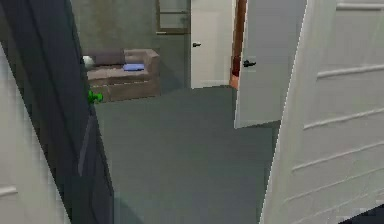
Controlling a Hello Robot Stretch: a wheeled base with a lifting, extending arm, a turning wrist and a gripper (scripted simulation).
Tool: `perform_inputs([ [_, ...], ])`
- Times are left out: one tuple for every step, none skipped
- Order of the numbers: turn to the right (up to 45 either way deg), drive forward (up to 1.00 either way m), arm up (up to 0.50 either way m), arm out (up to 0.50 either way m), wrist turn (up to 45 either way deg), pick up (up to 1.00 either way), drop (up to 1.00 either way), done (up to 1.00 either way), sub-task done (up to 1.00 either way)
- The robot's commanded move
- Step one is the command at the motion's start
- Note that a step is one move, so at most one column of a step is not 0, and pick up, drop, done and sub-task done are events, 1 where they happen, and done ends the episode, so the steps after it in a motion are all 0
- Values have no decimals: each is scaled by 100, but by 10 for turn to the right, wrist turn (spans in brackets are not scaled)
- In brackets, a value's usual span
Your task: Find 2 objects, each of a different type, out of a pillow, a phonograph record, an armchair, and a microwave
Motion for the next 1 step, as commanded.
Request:
perform_inputs([
  [0, 100, 0, 0, 0, 0, 0, 0, 0],
])
